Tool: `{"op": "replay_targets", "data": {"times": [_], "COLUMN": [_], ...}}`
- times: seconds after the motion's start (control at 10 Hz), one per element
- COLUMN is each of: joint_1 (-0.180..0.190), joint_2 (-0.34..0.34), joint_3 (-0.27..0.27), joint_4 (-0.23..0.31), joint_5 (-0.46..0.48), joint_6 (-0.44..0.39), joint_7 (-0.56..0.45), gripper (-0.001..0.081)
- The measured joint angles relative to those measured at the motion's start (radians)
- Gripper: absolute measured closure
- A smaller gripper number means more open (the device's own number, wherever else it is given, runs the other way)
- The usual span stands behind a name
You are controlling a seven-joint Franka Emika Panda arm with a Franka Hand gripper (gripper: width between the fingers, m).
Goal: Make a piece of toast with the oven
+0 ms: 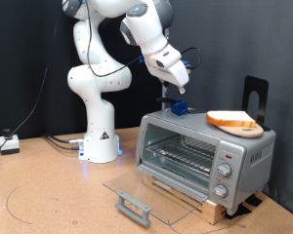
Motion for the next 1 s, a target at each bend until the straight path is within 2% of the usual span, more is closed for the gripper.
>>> {"op": "replay_targets", "data": {"times": [0.6,1.0], "joint_1": [-0.001,-0.001], "joint_2": [0.008,0.057], "joint_3": [0.054,0.113], "joint_4": [-0.038,-0.048], "joint_5": [0.021,0.067], "joint_6": [0.059,0.122], "joint_7": [0.015,0.016], "gripper": [-0.0003,-0.0003]}}
